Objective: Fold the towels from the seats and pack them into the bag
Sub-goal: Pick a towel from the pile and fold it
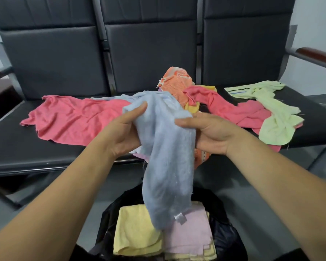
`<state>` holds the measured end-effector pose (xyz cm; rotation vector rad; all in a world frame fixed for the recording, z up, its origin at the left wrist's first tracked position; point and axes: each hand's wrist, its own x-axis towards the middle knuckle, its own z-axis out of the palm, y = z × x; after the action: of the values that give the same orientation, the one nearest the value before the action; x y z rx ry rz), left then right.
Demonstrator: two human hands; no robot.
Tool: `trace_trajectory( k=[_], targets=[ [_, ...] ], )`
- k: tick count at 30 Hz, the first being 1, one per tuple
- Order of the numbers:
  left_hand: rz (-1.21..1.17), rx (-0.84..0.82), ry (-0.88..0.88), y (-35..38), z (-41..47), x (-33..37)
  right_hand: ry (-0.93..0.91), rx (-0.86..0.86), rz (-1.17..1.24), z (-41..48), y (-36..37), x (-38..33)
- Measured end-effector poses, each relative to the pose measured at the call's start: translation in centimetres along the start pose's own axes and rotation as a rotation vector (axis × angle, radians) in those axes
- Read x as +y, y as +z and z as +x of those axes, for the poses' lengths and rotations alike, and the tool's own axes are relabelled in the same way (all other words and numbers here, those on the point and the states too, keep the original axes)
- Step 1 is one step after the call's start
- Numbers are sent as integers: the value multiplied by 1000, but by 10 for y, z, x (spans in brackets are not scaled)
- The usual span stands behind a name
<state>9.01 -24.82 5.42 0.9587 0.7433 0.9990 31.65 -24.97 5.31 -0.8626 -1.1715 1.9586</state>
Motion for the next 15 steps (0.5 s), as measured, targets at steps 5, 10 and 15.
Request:
trace_trajectory(
  k=[5,10,15],
  targets=[
    [511,-162,-203,-5,-5,-18,-179,39,145,11,-9,-10],
    [212,60,-67,2,-2,-18,-130,196,16,6,-23,-12],
    [-85,106,-71,8,-2,-16,24,155,138,-8,-31,-15]
  ],
)
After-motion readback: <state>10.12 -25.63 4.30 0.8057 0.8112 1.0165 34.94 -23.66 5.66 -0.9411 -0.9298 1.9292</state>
